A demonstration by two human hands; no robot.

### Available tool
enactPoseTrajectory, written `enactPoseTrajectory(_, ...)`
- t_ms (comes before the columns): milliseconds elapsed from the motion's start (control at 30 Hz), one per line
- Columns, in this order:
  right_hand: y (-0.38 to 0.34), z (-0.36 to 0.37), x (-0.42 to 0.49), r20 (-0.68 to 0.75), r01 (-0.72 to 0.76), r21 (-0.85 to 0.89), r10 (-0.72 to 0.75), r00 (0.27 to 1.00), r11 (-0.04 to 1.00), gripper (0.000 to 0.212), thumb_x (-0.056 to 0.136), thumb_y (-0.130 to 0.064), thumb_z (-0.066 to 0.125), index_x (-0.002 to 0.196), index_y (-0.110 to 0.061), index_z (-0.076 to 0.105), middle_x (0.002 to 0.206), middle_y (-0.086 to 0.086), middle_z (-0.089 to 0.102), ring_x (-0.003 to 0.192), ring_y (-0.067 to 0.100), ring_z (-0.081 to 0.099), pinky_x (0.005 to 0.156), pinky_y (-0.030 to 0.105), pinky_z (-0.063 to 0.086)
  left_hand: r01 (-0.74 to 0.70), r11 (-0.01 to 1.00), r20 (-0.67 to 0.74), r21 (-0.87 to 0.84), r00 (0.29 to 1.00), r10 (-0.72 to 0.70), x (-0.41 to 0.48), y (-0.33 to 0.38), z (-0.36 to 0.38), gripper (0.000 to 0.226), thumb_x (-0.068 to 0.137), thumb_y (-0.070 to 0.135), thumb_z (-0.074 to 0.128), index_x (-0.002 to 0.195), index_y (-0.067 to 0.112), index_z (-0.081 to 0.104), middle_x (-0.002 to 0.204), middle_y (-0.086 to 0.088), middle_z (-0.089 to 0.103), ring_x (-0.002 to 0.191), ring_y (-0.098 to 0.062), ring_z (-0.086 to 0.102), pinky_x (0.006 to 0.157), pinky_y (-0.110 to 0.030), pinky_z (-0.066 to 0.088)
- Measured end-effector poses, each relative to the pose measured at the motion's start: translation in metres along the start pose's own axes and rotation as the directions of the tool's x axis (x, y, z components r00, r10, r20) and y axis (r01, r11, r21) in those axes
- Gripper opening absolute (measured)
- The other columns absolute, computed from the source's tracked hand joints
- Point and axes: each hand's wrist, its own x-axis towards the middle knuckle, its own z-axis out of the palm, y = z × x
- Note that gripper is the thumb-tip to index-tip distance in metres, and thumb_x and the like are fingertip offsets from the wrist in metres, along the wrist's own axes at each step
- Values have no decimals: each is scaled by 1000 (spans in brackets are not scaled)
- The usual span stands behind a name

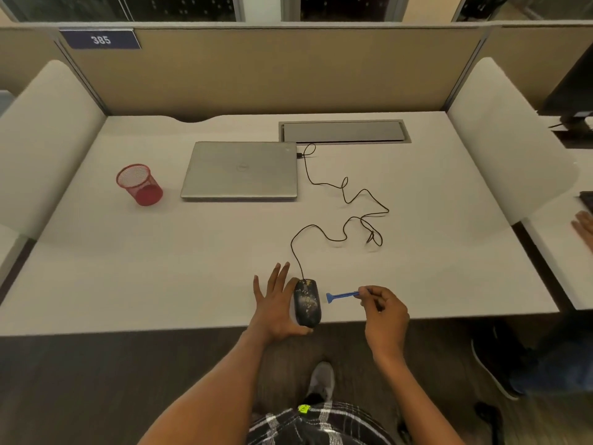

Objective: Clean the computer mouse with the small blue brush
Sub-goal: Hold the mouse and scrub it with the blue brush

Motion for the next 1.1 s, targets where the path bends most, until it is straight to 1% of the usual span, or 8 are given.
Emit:
enactPoseTrajectory(133,2,7,-34,-10,5,-26,-5,1000,1000,5,96,-22,72,99,-24,75,92,-11,78,89,0,73,77,18,58,-31,1000,14,1,999,31,-28,-13,9,130,64,92,64,164,30,10,170,2,-29,151,-20,-39,117,-66,-24)
enactPoseTrajectory(267,4,14,-72,-34,23,-84,-26,999,996,5,95,-23,72,100,-24,75,90,-11,77,86,-1,72,71,9,56,-74,997,30,-5,997,74,-61,-26,23,130,65,90,64,165,27,9,170,2,-30,151,-20,-39,116,-68,-24)
enactPoseTrajectory(400,9,20,-114,-52,47,-157,-55,997,987,11,96,-24,72,102,-16,76,89,-8,76,83,5,72,72,20,59,-113,994,54,-5,992,113,-92,-36,34,131,65,89,62,165,26,7,169,1,-31,151,-21,-40,116,-69,-23)
enactPoseTrajectory(567,9,22,-148,-90,56,-194,-75,993,979,9,95,-21,73,100,-14,76,87,-6,75,81,3,72,66,13,57,-160,987,53,-33,985,162,-122,-40,44,128,64,89,62,164,25,14,172,1,-23,153,-20,-36,117,-69,-21)
enactPoseTrajectory(733,2,23,-156,-87,37,-208,-56,995,977,5,94,-23,75,95,-19,75,81,-11,72,80,-4,69,62,9,54,-162,984,-6,-67,987,162,-141,-37,50,125,62,86,60,162,22,21,173,2,-18,154,-18,-33,119,-69,-19)
enactPoseTrajectory(933,-8,24,-142,-82,31,-191,-47,995,981,10,93,-26,75,88,-32,68,79,-13,72,79,-8,68,60,4,51,-168,985,-20,-48,986,167,-149,-29,55,125,65,82,64,163,25,13,172,4,-20,153,-15,-35,119,-69,-20)
enactPoseTrajectory(1000,-14,22,-135,-100,18,-181,-36,994,983,17,93,-27,74,84,-38,65,79,-14,72,75,-4,70,56,7,52,-160,986,-34,-46,987,158,-151,-24,58,125,64,82,64,163,26,10,172,3,-19,153,-14,-34,120,-68,-19)
enactPoseTrajectory(1100,-15,20,-127,-95,-1,-161,-15,995,987,12,94,-24,74,89,-33,67,82,-12,74,77,1,72,63,12,53,-152,987,-48,-49,988,150,-154,-16,60,126,63,84,59,163,26,9,172,4,-19,153,-14,-34,120,-67,-19)
